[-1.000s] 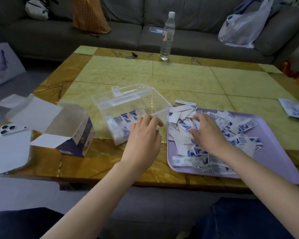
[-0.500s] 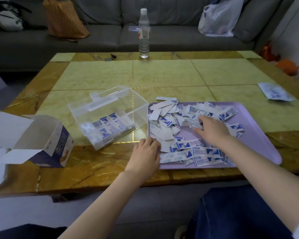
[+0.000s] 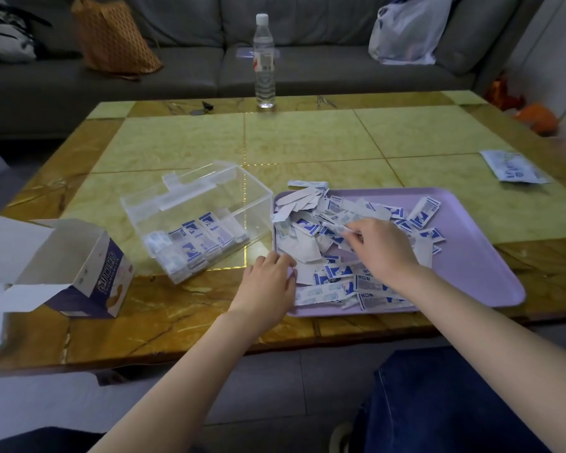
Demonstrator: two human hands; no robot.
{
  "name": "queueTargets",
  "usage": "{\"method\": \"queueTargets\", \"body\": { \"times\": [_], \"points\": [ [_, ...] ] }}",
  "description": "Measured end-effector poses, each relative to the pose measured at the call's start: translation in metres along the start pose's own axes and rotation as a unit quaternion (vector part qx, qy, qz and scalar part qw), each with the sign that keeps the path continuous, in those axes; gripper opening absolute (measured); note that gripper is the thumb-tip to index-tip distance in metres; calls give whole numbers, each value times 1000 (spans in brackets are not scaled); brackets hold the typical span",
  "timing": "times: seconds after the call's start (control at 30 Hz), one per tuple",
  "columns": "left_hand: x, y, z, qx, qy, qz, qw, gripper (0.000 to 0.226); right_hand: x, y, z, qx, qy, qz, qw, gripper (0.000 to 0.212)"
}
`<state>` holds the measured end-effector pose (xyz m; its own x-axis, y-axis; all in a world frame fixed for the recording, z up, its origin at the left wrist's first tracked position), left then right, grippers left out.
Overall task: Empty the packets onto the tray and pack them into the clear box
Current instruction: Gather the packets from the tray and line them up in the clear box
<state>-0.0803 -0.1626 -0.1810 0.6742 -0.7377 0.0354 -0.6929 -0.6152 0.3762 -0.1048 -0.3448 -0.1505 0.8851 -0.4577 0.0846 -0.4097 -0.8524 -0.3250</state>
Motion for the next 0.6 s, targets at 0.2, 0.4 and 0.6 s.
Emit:
{"method": "queueTargets", "body": {
  "times": [0.2, 0.4, 0.6],
  "points": [
    [10, 4, -21, -46, 102, -6, 994, 47, -17, -24, -12, 83, 22, -85, 993, 21],
    [19, 9, -37, -79, 191, 34, 978, 54, -21, -28, -1, 83, -2, -125, 989, 17],
    [21, 6, -39, -60, 169, 36, 983, 15, -22, -34, -14, 143, 6, -124, 982, 19]
  ]
}}
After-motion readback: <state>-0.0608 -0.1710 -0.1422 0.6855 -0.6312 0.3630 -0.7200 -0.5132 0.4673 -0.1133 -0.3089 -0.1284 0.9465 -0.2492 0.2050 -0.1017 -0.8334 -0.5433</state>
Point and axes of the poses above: each hand's wrist, its own x-axis towards the middle knuckle, its own z-axis out of the palm, y = z × x, the point moved 4 cm from there along x, towards the middle knuckle, and after that the axes turned 13 degrees about z, right-handed, at the moved point
